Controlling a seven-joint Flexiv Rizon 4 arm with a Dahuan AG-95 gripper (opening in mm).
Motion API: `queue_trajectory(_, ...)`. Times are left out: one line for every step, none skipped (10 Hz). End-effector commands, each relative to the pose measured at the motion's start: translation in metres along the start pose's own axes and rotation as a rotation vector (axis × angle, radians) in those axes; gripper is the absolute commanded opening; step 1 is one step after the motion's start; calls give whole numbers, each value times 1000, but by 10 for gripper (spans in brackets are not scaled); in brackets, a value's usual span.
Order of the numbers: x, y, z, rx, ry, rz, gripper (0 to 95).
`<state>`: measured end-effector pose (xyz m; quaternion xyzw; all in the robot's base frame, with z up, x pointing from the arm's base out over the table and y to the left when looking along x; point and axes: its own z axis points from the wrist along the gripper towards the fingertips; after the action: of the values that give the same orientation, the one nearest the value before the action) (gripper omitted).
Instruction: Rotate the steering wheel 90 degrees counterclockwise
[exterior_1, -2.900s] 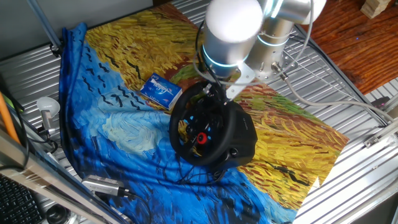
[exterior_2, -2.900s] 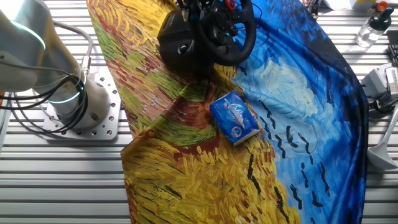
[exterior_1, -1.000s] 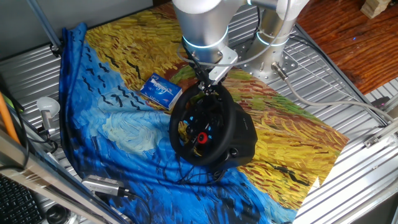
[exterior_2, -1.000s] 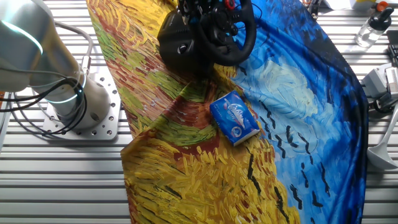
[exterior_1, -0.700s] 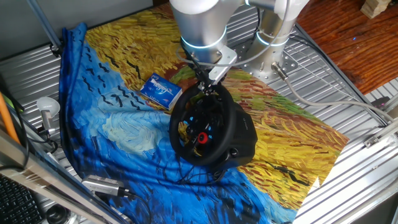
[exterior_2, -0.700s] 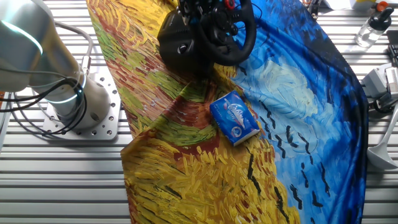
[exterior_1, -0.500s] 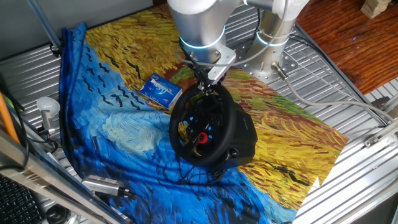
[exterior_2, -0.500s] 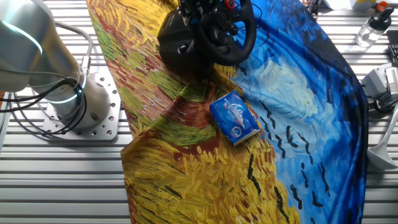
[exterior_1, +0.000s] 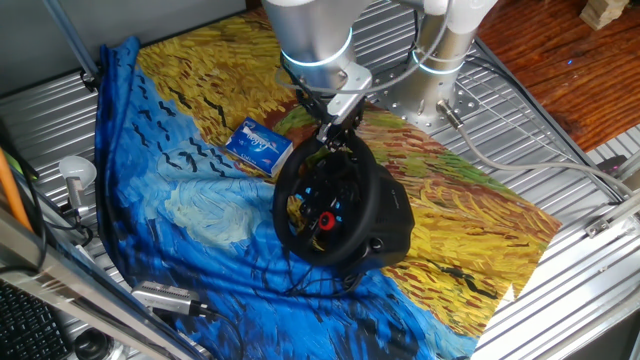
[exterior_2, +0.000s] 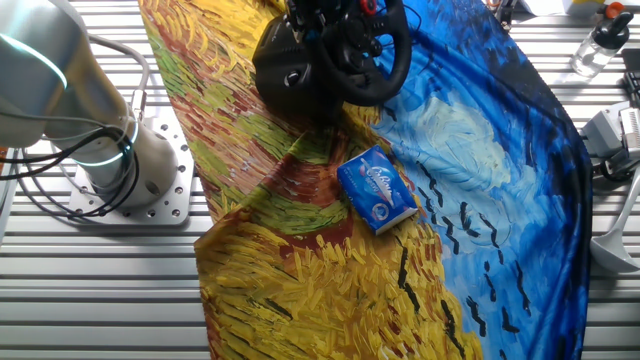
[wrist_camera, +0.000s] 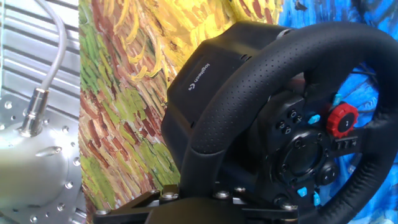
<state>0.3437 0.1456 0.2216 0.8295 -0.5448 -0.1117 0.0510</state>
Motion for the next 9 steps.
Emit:
queue_trajectory(-1,-1,-1,-14,-12,-6,0)
queue_trajectory(-1,-1,-1,-18,-16,-11,0)
queue_trajectory(-1,-1,-1,-28,-20,-16,0)
queue_trajectory(-1,0,-1,-35,-24,-27,0)
queue_trajectory(-1,0,-1,-39,-28,-48,0)
queue_trajectory(0,-1,0,-41,-33,-70,0)
queue_trajectory(1,-2,1,-46,-42,-90,0)
queue_trajectory(2,-2,2,-53,-44,-112,0)
queue_trajectory(2,-2,2,-56,-39,-136,0)
